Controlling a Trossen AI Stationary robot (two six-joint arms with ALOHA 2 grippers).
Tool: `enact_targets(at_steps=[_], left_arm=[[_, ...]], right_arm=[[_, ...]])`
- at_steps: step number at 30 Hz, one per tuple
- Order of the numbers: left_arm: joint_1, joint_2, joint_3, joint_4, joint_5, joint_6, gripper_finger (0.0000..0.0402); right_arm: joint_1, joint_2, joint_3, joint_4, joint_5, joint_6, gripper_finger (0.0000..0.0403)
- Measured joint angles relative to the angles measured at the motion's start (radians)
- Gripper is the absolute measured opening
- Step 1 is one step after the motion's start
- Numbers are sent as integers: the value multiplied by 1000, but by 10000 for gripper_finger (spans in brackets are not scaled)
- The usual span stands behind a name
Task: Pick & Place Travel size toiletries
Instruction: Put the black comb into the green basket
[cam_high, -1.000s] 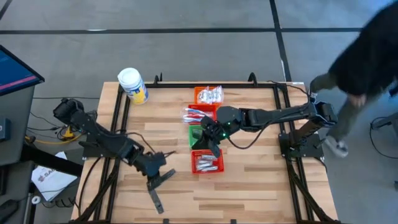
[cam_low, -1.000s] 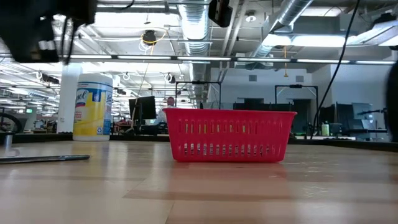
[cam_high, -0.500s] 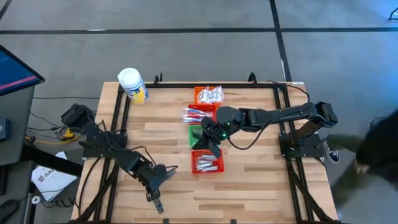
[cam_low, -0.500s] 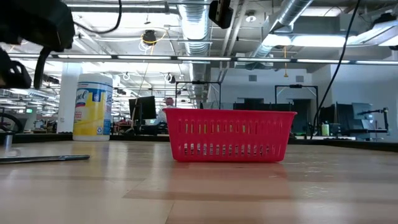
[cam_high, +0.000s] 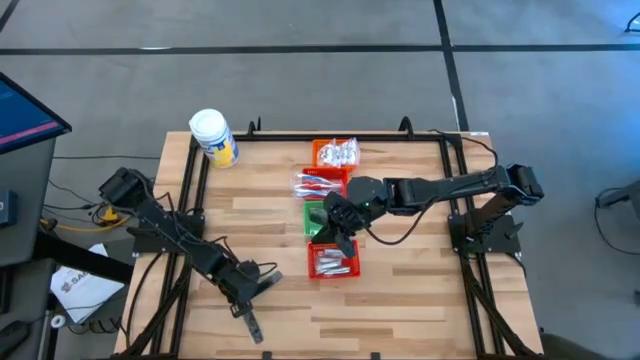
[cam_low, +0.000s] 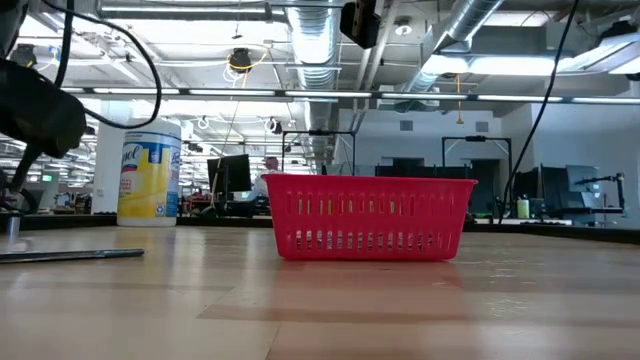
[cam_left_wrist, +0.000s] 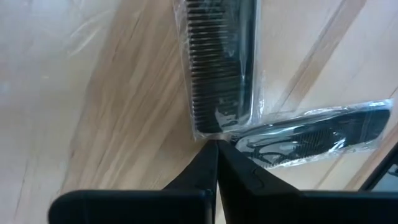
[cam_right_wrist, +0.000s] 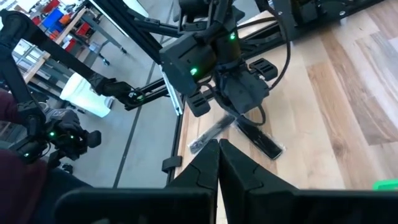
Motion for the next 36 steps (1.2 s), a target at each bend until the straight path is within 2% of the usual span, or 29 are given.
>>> enact_targets(at_steps=[12,20,22,27,36], left_arm=[[53,2,-19,34,12,30,1],[57,-5,-19,37,-26,6,1],[47,-25,-21,35,-66,0,1],[54,-128,-22,29,-261,-38,1],[138,-136,-23,70,-268,33,1]], right_arm=[[1,0,0,0,2,2,1],[3,0,0,-2,4,2,1],[6,0,0,-4,7,2,1],[22,-1,0,-8,23,2,1],[30,-1,0,-28,43,26,0]])
